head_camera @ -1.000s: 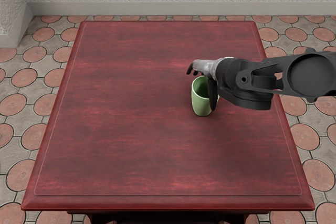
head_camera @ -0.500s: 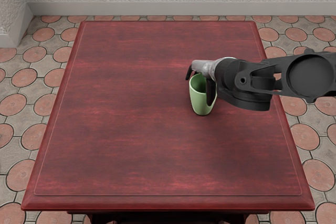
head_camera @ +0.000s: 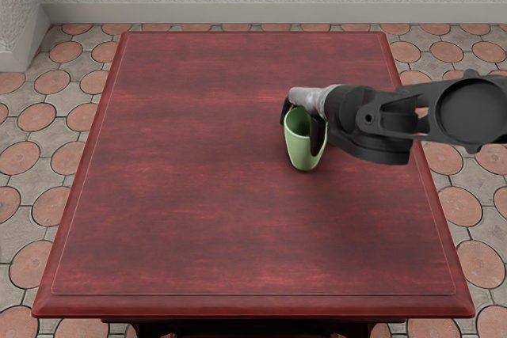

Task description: Pick up cup and place in cup with right hand

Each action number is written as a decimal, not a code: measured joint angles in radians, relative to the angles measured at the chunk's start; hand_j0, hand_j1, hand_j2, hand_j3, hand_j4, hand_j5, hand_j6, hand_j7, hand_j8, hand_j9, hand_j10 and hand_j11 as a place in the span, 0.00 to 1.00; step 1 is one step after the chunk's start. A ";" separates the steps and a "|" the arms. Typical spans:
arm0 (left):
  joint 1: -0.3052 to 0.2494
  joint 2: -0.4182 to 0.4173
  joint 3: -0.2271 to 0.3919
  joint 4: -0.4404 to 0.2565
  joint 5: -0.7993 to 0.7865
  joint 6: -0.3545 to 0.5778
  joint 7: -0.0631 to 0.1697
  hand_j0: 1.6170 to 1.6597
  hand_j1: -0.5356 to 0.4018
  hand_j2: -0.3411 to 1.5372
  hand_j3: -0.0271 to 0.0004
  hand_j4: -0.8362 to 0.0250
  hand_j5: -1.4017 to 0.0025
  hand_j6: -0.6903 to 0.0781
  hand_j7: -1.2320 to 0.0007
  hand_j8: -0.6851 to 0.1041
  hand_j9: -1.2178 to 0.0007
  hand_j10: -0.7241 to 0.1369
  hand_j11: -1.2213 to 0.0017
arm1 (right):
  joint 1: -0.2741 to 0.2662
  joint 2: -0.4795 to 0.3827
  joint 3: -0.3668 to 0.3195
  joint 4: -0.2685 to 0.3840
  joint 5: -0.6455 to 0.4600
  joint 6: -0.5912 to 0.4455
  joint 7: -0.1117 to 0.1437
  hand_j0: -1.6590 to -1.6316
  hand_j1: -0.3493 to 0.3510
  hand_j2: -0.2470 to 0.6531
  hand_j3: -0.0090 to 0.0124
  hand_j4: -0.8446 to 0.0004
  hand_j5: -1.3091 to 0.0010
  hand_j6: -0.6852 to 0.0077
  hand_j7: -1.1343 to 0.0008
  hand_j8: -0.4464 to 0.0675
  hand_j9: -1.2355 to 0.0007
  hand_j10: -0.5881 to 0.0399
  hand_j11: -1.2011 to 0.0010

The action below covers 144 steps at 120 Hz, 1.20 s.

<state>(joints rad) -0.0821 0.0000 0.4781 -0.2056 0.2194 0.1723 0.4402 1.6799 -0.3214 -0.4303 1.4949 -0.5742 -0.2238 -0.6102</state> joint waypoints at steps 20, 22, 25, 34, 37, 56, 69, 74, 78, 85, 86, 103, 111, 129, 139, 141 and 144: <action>-0.001 0.000 0.000 0.000 0.000 0.000 0.000 0.96 0.94 0.18 0.98 0.97 1.00 0.90 1.00 0.87 1.00 0.84 1.00 | 0.020 -0.005 0.013 0.001 0.001 0.009 0.000 0.20 0.64 0.26 0.40 0.46 0.53 0.61 0.47 0.38 0.50 0.33 0.48; -0.001 0.000 0.000 0.000 0.000 0.000 0.000 0.96 0.94 0.18 0.98 0.97 1.00 0.90 1.00 0.87 1.00 0.84 1.00 | 0.023 -0.006 0.014 0.001 0.001 0.010 0.000 0.20 0.64 0.26 0.41 0.46 0.53 0.61 0.46 0.38 0.50 0.33 0.48; -0.001 0.000 0.000 0.000 0.000 0.000 0.000 0.96 0.94 0.18 0.98 0.97 1.00 0.90 1.00 0.87 1.00 0.84 1.00 | 0.027 -0.009 0.016 0.001 0.002 0.011 0.000 0.20 0.64 0.26 0.41 0.46 0.53 0.61 0.46 0.39 0.50 0.33 0.48; -0.001 0.000 0.000 0.000 0.000 0.000 0.000 0.96 0.94 0.18 0.98 0.97 1.00 0.90 1.00 0.87 1.00 0.84 1.00 | 0.034 -0.021 0.036 0.001 0.004 0.022 -0.001 0.20 0.64 0.26 0.41 0.46 0.53 0.62 0.46 0.39 0.49 0.34 0.48; 0.000 0.000 0.000 0.000 0.000 0.000 0.000 0.96 0.94 0.18 0.98 0.97 1.00 0.90 1.00 0.87 1.00 0.84 1.00 | 0.036 -0.027 0.043 0.001 0.005 0.028 -0.001 0.20 0.64 0.26 0.40 0.46 0.53 0.62 0.46 0.39 0.49 0.34 0.48; 0.000 0.000 0.000 0.000 0.000 0.000 0.000 0.96 0.94 0.18 0.98 0.97 1.00 0.90 1.00 0.87 1.00 0.84 1.00 | 0.051 -0.075 0.085 0.018 0.006 0.059 -0.001 0.19 0.65 0.27 0.41 0.46 0.52 0.62 0.46 0.40 0.49 0.34 0.48; 0.001 0.000 -0.001 0.000 0.000 0.000 0.000 0.96 0.94 0.18 0.98 0.97 1.00 0.90 1.00 0.87 1.00 0.84 1.00 | 0.070 -0.108 0.110 0.035 0.008 0.082 -0.001 0.19 0.65 0.26 0.42 0.46 0.52 0.62 0.46 0.40 0.49 0.35 0.48; 0.001 0.000 -0.001 0.000 0.000 0.000 0.000 0.96 0.94 0.18 0.98 0.97 1.00 0.90 1.00 0.87 1.00 0.84 1.00 | 0.077 -0.117 0.117 0.039 0.008 0.091 -0.001 0.19 0.65 0.26 0.41 0.46 0.52 0.62 0.46 0.40 0.49 0.35 0.48; 0.001 0.000 -0.001 0.000 0.000 0.000 0.000 0.96 0.94 0.18 0.98 0.97 1.00 0.90 1.00 0.87 1.00 0.84 1.00 | 0.083 -0.122 0.122 0.040 0.009 0.096 -0.001 0.19 0.65 0.26 0.42 0.46 0.52 0.62 0.46 0.40 0.49 0.35 0.48; 0.001 0.000 -0.001 0.000 0.000 0.000 0.000 0.96 0.94 0.18 0.98 0.97 1.00 0.90 1.00 0.87 1.00 0.84 1.00 | 0.095 -0.130 0.126 0.042 0.010 0.103 -0.001 0.19 0.65 0.26 0.42 0.46 0.52 0.62 0.46 0.40 0.48 0.35 0.47; 0.001 0.000 -0.001 0.000 0.000 0.000 0.000 0.96 0.94 0.18 0.98 0.97 1.00 0.90 1.00 0.87 1.00 0.84 1.00 | 0.097 -0.131 0.127 0.042 0.010 0.104 -0.001 0.19 0.65 0.26 0.40 0.46 0.52 0.62 0.46 0.41 0.48 0.35 0.48; 0.001 0.000 -0.001 0.000 0.000 0.000 0.000 0.96 0.94 0.18 0.99 0.97 1.00 0.90 1.00 0.87 1.00 0.84 1.00 | 0.134 -0.153 0.139 0.041 0.014 0.124 -0.001 0.20 0.65 0.26 0.40 0.46 0.52 0.62 0.46 0.40 0.49 0.35 0.48; 0.001 0.000 -0.001 0.000 0.000 0.000 0.000 0.96 0.94 0.18 0.98 0.97 1.00 0.90 1.00 0.87 1.00 0.84 1.00 | 0.145 -0.166 0.146 0.042 0.015 0.136 -0.001 0.20 0.65 0.27 0.40 0.46 0.52 0.63 0.46 0.41 0.48 0.35 0.48; 0.001 0.000 -0.001 0.000 0.000 0.000 0.000 0.96 0.94 0.18 0.98 0.97 1.00 0.90 1.00 0.87 1.00 0.84 1.00 | 0.161 -0.199 0.154 0.048 0.017 0.158 -0.001 0.21 0.65 0.26 0.40 0.45 0.52 0.63 0.46 0.40 0.49 0.35 0.48; 0.001 0.000 0.000 0.000 0.000 0.000 0.000 0.96 0.94 0.18 0.98 0.97 1.00 0.90 1.00 0.87 1.00 0.84 1.00 | 0.165 -0.226 0.155 0.059 0.017 0.167 -0.001 0.22 0.65 0.26 0.39 0.45 0.52 0.63 0.46 0.41 0.49 0.35 0.48; 0.001 0.000 0.000 0.000 0.000 0.000 0.000 0.96 0.94 0.18 0.98 0.97 1.00 0.90 1.00 0.87 1.00 0.84 1.00 | 0.166 -0.232 0.155 0.061 0.017 0.169 -0.001 0.22 0.65 0.26 0.39 0.45 0.52 0.63 0.45 0.40 0.49 0.35 0.48; 0.001 0.000 0.000 0.000 0.000 0.000 0.000 0.96 0.94 0.18 0.98 0.97 1.00 0.90 1.00 0.87 1.00 0.84 1.00 | 0.166 -0.241 0.155 0.065 0.017 0.172 -0.001 0.22 0.65 0.26 0.40 0.45 0.52 0.63 0.45 0.40 0.49 0.35 0.48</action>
<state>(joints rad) -0.0813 0.0000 0.4782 -0.2056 0.2194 0.1723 0.4401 1.8460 -0.5620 -0.2754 1.5595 -0.5570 -0.0523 -0.6110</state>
